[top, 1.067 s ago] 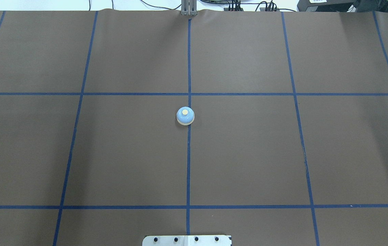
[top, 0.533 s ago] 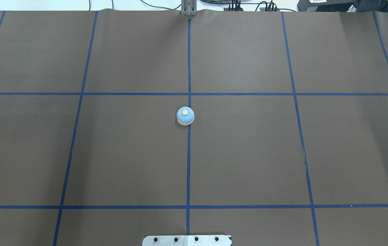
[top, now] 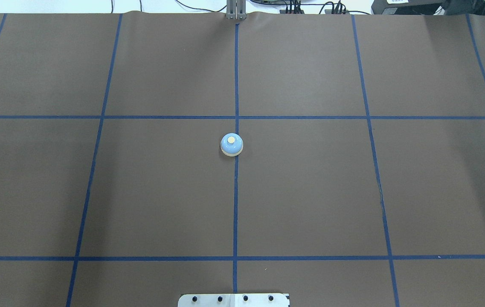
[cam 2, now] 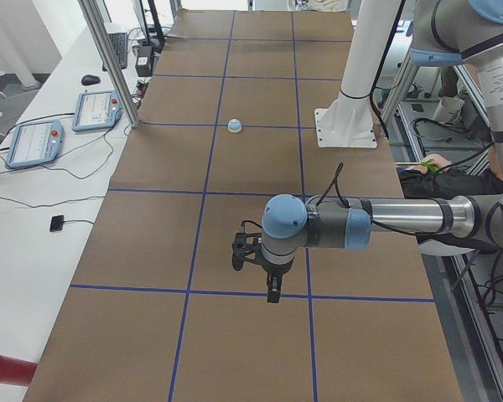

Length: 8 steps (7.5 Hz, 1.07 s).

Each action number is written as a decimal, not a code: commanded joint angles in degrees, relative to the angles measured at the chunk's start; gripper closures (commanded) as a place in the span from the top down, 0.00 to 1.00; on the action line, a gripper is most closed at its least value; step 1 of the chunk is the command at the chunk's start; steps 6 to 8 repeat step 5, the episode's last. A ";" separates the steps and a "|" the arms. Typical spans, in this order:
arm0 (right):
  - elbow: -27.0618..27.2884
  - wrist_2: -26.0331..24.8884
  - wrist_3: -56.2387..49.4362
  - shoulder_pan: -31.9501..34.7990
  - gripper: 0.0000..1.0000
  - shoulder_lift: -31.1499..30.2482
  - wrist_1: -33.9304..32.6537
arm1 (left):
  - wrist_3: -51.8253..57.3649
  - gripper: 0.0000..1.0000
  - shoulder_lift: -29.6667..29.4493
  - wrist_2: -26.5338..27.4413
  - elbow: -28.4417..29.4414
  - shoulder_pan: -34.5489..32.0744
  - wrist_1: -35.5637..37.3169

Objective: Place and press bell with both arms

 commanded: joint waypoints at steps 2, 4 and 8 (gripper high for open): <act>-0.09 0.03 1.11 -0.29 1.00 0.00 0.42 | 0.00 1.00 0.00 0.02 -0.25 0.00 0.00; 0.00 0.03 1.19 -0.29 1.00 0.00 0.42 | 0.00 1.00 0.00 0.02 -0.25 0.00 0.00; 0.00 0.03 1.63 -0.29 1.00 0.00 0.42 | -0.17 1.00 0.09 0.02 -0.34 0.00 0.00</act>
